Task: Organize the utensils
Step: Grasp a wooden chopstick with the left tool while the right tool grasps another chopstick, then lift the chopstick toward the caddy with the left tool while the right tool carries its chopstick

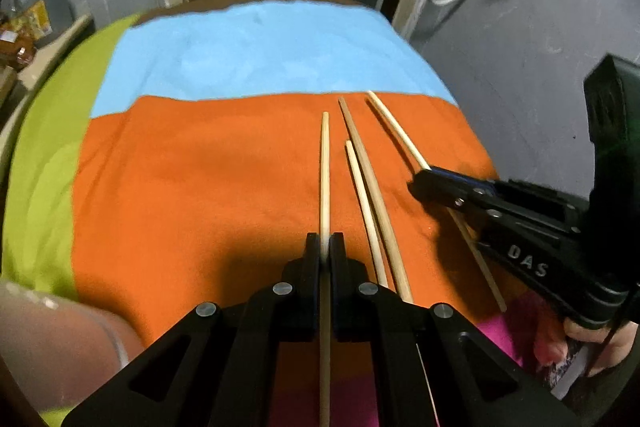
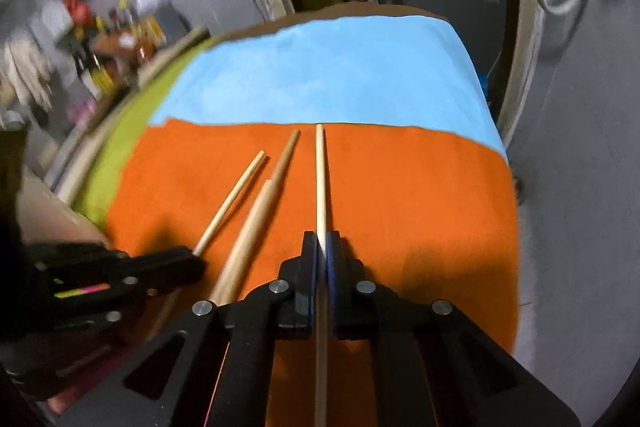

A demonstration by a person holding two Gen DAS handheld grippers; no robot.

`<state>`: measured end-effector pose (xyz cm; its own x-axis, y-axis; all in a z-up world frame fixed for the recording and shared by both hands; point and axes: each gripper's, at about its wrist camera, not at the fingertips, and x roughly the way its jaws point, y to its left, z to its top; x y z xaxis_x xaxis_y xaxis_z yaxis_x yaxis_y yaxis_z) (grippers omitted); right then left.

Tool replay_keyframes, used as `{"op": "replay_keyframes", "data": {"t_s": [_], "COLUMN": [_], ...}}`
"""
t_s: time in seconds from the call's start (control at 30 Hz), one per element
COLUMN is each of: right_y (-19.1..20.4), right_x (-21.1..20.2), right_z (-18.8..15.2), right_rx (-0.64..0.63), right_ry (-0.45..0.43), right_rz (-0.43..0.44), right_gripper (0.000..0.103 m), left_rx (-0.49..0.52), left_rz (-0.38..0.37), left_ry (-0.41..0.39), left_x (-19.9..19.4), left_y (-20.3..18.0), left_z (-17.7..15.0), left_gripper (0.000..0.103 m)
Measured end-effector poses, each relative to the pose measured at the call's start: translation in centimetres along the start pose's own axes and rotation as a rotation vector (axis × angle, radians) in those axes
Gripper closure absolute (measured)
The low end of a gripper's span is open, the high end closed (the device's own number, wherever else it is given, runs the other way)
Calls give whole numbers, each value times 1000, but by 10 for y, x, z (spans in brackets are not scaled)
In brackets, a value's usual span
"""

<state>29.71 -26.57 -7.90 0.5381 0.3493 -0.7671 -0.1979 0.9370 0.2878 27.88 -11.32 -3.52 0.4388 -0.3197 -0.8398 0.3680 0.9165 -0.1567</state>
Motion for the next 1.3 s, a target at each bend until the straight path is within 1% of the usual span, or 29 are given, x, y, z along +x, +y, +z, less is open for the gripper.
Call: {"op": "replay_keyframes", "data": {"t_s": [0.07,0.17,0.3,0.4,0.43,0.53,0.6,0.67,0.73,0.8,0.9,0.97,1.07,1.2,1.3], "right_y": [1,11,31,47,55,74,87,98,108,117,133,143,156,175,188], "right_x": [-13,-40,-76,-95,-103,-118,-126,-133,-136,-137,-143,-144,-142,-136,-132], "right_z": [-6,-15,-27,-32,-36,-39,-40,-41,-41,-40,-42,-40,-33,-19,-11], "right_rx": [9,5,-25,-46,-54,-90,-107,-114,-115,-126,-151,-168,-182,-168,-160], "right_ry": [-46,-154,-340,-473,-529,-654,-728,-794,-841,-891,-950,-978,-984,-964,-958], "right_rz": [19,44,36,35,43,43,50,66,82,100,113,128,165,244,298], "right_gripper": [100,100,100,100,100,100,100,100,100,100,100,100,100,100,100], "left_rx": [-7,-14,-12,-5,-9,-30,-41,-38,-27,-15,-29,-50,-85,-145,-205], "left_rz": [-11,-20,-14,20,19,23,28,27,39,71,83,97,125,148,138], "left_ry": [-53,-174,-342,-498,-535,-649,-722,-773,-831,-877,-928,-946,-970,-1003,-1020], "left_x": [-13,-38,-75,-105,-113,-137,-154,-170,-182,-195,-210,-219,-233,-249,-257], "left_y": [0,-2,1,2,3,7,14,20,24,32,47,61,87,123,150], "left_z": [-6,-17,-30,-38,-40,-44,-42,-46,-50,-52,-58,-63,-66,-74,-83], "left_gripper": [100,100,100,100,100,100,100,100,100,100,100,100,100,100,100]}}
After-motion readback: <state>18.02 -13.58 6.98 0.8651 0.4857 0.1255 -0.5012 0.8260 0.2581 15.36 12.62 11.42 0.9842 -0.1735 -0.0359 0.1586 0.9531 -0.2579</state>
